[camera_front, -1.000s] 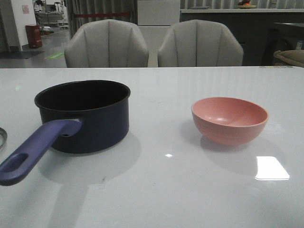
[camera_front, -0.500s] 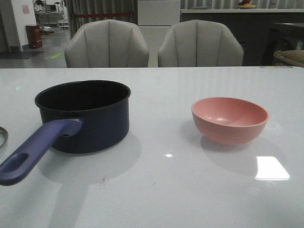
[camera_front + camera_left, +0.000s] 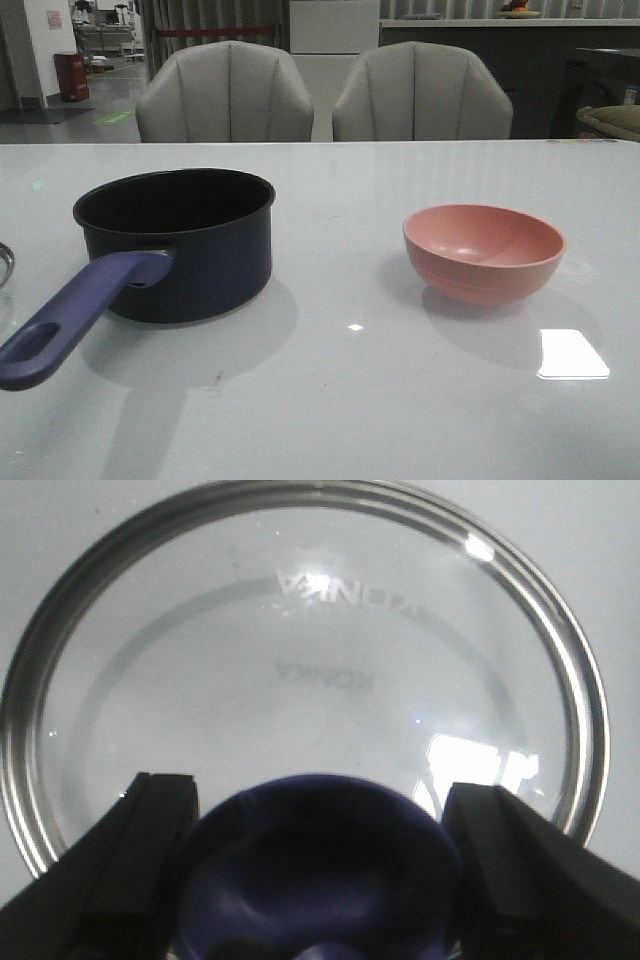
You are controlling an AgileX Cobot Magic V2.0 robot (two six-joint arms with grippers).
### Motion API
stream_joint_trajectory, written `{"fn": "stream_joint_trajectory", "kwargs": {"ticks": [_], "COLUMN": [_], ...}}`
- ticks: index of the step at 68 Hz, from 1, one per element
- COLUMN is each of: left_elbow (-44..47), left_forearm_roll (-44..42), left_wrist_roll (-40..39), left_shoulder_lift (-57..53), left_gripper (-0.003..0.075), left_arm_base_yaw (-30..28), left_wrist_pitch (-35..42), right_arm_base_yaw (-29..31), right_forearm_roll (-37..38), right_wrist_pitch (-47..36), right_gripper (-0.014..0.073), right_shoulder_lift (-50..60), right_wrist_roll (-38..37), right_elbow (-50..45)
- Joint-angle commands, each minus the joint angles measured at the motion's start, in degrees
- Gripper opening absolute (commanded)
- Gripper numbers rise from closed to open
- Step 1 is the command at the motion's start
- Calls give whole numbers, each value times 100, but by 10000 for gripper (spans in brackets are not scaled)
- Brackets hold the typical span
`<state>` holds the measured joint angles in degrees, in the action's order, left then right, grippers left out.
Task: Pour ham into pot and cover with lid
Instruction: 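Lift the glass lid by its knob with the left gripper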
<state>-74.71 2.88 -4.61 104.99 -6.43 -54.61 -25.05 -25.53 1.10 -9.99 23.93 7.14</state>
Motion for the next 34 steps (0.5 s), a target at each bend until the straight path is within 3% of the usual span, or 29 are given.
{"fn": "stream_joint_trajectory", "kwargs": {"ticks": [1,18,34], "left_elbow": [-167,-912,-1776], "left_forearm_roll": [23,35,35], "left_wrist_roll": [92,222,297], "left_shoulder_lift": [-499,-859,-849], "left_gripper": [239,239,239], "left_arm_base_yaw": [-14,262,1334], "left_wrist_pitch": [119,-236,-417], "right_arm_base_yaw": [1,1,1], "right_forearm_roll": [-26,-26,-26], "right_wrist_pitch": [-428,-428,-428], "right_gripper": [148,148,148], "right_shoulder_lift": [-41,-41,-41], "right_wrist_roll": [20,20,20], "right_elbow": [151,151,151]}}
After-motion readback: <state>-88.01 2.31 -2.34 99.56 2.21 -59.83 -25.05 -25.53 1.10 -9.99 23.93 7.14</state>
